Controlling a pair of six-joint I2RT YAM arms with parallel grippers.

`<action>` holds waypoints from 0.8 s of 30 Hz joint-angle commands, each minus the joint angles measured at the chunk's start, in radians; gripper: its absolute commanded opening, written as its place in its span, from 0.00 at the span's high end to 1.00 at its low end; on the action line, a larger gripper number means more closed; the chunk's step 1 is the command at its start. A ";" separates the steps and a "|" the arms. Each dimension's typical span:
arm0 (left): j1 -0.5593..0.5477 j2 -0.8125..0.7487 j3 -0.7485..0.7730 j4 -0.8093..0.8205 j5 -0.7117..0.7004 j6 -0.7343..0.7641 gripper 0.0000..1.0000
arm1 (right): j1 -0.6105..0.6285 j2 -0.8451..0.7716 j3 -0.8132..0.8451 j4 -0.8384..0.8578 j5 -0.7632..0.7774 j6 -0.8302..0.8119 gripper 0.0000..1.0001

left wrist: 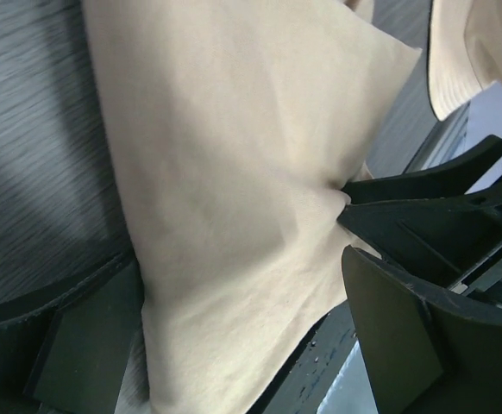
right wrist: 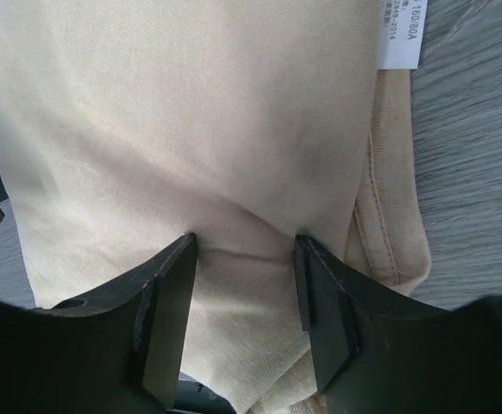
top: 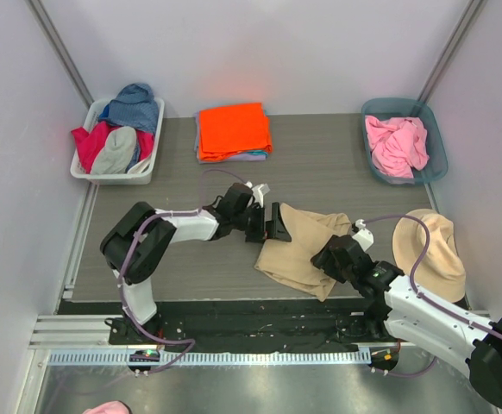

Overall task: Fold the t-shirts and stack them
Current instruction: Neatly place the folded tshirt to the corner

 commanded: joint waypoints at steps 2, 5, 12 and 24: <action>-0.026 0.092 0.033 0.026 0.070 0.060 0.00 | 0.003 0.008 -0.012 -0.062 0.025 -0.001 0.43; -0.032 0.143 0.050 0.024 0.109 0.068 0.00 | 0.001 0.008 -0.009 -0.062 0.025 0.000 0.43; -0.063 0.204 0.065 0.016 0.165 0.092 0.06 | 0.001 0.004 0.000 -0.065 0.033 -0.004 0.43; -0.091 0.213 0.021 -0.001 0.178 0.112 0.84 | 0.001 0.034 0.019 -0.067 0.053 -0.015 0.43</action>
